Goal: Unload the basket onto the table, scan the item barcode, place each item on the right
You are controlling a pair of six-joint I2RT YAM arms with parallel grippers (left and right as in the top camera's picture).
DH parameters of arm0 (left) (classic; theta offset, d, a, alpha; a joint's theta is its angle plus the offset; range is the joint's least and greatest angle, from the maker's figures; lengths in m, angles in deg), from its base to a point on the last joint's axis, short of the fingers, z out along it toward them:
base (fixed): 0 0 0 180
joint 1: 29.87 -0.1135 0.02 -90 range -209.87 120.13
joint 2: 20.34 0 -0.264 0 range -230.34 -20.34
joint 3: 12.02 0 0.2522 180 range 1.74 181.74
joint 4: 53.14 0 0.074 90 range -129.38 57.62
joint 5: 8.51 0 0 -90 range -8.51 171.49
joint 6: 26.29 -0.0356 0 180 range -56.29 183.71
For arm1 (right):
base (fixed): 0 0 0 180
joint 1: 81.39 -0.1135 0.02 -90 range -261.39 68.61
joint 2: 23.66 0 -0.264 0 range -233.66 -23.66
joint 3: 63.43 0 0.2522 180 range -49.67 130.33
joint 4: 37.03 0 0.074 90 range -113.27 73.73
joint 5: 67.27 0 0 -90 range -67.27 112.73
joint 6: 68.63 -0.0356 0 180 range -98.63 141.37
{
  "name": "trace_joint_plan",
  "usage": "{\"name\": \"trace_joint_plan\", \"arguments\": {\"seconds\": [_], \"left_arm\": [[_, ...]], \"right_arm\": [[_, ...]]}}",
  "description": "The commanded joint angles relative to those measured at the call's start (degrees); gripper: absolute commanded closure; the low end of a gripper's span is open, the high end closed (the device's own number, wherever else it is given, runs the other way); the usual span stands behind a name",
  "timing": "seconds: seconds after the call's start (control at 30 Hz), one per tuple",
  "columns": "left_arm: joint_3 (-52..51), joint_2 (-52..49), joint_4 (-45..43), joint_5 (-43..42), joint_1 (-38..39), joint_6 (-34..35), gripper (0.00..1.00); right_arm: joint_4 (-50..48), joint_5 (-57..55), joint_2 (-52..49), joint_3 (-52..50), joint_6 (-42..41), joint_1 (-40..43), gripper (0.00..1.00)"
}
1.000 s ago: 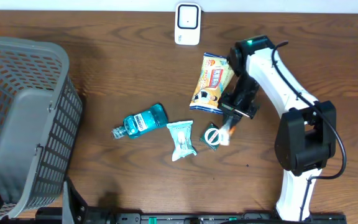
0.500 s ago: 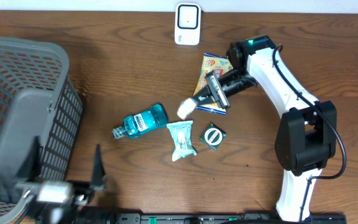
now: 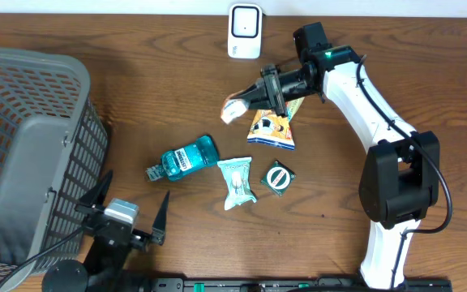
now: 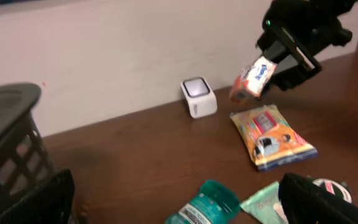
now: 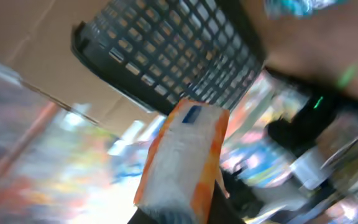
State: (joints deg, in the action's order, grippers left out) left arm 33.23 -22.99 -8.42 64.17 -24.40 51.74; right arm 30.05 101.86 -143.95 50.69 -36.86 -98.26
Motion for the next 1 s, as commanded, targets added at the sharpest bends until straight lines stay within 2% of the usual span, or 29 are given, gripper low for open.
{"name": "trace_joint_plan", "arguments": {"seconds": [0.0,0.03,0.07,0.27,0.33,0.4,0.53,0.67,0.8,0.97], "left_arm": [[-0.4,-0.2,1.0,-1.5,0.2,0.2,0.02],[-0.6,-0.2,1.4,-1.5,0.2,0.2,0.02],[-0.8,-0.2,1.7,-1.5,0.2,0.2,0.02],[-1.4,-0.2,3.0,-1.5,0.2,0.2,0.02],[-1.4,-0.2,3.3,-1.5,0.2,0.2,0.02],[-1.4,-0.2,3.3,-1.5,0.2,0.2,0.02],[-1.4,-0.2,3.3,-1.5,0.2,0.2,0.02],[-1.4,-0.2,3.4,-1.5,0.2,0.2,0.02],[-1.4,-0.2,4.8,-1.5,0.2,0.2,0.02],[-1.4,-0.2,8.0,-1.5,0.2,0.2,0.02]], "right_arm": [[1.5,5.2,-0.4,0.5,29.6,-1.2,0.99],[2.2,9.8,-0.4,0.5,34.2,-1.5,0.99],[4.5,10.4,-0.4,0.5,34.9,-1.8,0.99],[26.0,10.4,-0.3,0.5,30.3,-2.3,0.99],[26.6,9.6,-0.3,0.5,33.1,-1.8,0.98],[26.7,5.7,-0.3,0.5,32.0,-1.4,0.98],[32.1,-4.3,-0.4,0.5,10.4,-1.3,0.98],[33.9,-11.4,-0.4,0.5,-15.8,-1.3,0.98],[28.5,-21.0,-0.4,0.5,-33.2,-0.1,0.98],[29.2,-29.7,-0.4,0.5,-51.2,0.4,0.99]]}}
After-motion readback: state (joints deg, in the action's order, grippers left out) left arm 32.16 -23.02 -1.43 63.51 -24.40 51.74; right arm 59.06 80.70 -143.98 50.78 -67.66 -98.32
